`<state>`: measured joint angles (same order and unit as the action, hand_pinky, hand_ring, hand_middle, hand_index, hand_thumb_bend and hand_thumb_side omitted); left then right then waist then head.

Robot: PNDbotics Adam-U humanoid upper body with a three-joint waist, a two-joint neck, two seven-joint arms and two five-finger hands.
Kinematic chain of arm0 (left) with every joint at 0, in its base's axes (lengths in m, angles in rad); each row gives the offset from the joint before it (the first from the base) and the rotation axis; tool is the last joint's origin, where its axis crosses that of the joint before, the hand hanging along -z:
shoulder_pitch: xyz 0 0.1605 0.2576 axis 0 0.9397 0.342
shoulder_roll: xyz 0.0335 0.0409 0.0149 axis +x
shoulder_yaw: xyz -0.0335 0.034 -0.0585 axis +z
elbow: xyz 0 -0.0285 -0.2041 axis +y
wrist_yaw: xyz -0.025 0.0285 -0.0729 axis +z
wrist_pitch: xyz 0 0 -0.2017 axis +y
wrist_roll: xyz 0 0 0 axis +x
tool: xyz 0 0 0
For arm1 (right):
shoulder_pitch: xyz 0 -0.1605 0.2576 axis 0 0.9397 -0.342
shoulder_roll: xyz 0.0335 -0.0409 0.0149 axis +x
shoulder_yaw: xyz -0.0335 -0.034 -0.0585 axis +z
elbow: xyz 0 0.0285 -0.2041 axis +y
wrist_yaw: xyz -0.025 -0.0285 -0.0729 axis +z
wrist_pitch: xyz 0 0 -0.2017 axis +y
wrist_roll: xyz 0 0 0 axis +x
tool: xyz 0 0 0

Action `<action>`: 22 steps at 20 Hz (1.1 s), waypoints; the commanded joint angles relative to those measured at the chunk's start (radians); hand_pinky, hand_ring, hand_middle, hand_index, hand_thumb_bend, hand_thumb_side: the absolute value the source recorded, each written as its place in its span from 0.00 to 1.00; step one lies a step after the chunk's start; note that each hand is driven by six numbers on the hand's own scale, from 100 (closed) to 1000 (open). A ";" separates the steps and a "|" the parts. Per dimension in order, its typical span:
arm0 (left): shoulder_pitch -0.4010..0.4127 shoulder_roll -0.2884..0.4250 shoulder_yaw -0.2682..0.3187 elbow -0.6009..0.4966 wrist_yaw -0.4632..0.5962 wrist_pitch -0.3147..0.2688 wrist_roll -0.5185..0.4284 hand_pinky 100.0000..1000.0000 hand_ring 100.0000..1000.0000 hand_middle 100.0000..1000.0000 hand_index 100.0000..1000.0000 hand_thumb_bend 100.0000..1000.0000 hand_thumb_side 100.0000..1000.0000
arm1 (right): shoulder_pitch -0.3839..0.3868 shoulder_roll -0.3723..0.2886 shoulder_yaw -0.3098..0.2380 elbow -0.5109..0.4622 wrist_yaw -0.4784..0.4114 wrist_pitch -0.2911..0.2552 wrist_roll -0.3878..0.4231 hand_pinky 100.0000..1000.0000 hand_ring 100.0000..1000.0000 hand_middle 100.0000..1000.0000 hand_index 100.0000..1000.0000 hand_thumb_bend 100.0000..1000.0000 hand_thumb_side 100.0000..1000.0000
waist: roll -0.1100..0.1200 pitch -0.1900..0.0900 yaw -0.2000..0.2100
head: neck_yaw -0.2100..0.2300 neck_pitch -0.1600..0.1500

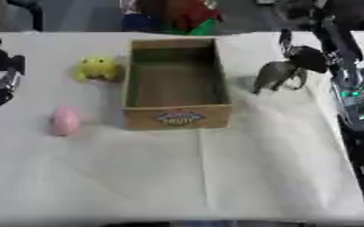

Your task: Pick up objects on the table and place them in the box.

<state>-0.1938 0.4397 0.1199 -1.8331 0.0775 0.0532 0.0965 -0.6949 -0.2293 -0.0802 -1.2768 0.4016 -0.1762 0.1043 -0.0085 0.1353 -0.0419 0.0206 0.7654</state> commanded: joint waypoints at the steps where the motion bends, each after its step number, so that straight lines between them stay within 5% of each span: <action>1: -0.007 0.016 0.012 -0.019 0.004 0.000 -0.002 0.64 0.57 0.48 0.65 0.28 0.00 | -0.015 -0.010 -0.008 -0.018 0.001 0.000 -0.001 0.85 0.96 0.69 0.78 0.00 0.00 | 0.003 -0.014 0.000 | 0.014 0.005; 16: -0.007 0.022 0.012 -0.017 -0.002 0.001 -0.010 0.65 0.59 0.50 0.66 0.29 0.00 | -0.013 -0.009 -0.009 -0.019 -0.001 -0.001 0.000 0.85 0.96 0.68 0.78 0.00 0.02 | 0.005 -0.014 -0.001 | 0.011 0.005; 22: -0.003 0.082 -0.006 0.004 -0.070 0.012 -0.110 0.68 0.64 0.56 0.71 0.33 0.00 | -0.011 -0.008 -0.007 -0.019 -0.001 -0.001 0.002 0.85 0.96 0.68 0.78 0.00 0.03 | 0.009 -0.016 -0.005 | 0.012 0.005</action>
<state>-0.1919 0.4779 0.1134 -1.8234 0.0254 0.0650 0.0094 -0.6935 -0.2238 -0.0803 -1.2768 0.4016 -0.1758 0.1052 -0.0017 0.1350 -0.0463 0.0331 0.7654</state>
